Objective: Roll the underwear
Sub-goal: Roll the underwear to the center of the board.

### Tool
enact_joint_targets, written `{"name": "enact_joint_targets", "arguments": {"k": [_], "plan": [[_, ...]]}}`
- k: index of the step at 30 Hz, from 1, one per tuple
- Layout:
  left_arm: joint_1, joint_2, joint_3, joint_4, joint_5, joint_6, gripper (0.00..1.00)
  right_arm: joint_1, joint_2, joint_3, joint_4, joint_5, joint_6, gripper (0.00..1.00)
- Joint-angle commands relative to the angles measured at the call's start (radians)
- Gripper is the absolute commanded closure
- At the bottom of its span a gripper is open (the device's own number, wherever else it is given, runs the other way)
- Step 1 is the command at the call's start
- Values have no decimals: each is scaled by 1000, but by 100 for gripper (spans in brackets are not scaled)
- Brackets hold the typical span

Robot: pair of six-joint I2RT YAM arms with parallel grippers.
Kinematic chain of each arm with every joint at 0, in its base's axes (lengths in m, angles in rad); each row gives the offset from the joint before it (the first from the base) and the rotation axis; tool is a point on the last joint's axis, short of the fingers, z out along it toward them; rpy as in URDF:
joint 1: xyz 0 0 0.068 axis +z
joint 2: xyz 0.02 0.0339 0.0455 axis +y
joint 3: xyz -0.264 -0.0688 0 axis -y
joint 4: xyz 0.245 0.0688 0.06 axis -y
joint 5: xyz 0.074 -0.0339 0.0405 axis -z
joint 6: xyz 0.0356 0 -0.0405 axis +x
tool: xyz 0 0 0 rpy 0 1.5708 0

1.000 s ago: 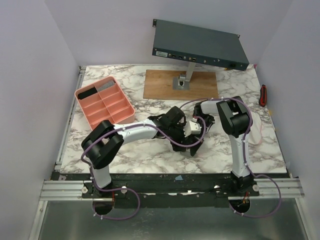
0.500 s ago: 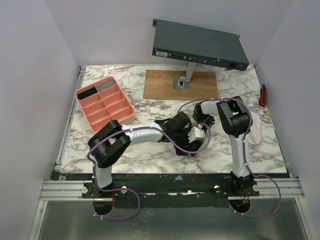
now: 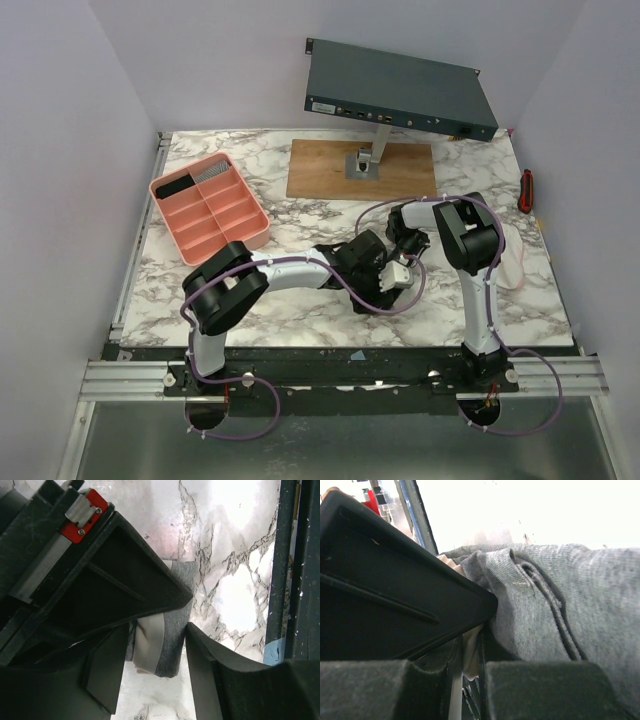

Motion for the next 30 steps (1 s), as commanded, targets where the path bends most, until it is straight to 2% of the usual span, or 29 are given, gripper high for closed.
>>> {"name": "enact_joint_targets", "arguments": {"k": [1, 7, 12, 21, 30], "plan": [[-8, 26, -6, 13, -16, 14, 50, -4, 42, -19, 206, 157, -32, 96], [-7, 46, -5, 2, 10, 10, 74, -5, 30, -19, 214, 161, -21, 92], [-7, 59, -6, -17, 40, 11, 99, -6, 13, -19, 218, 167, -5, 86], [4, 100, 21, -81, 134, 5, 100, -28, -85, -25, 225, 196, 39, 56], [31, 109, 25, -101, 164, 1, 100, -85, -172, -22, 189, 240, 55, 53]]}}
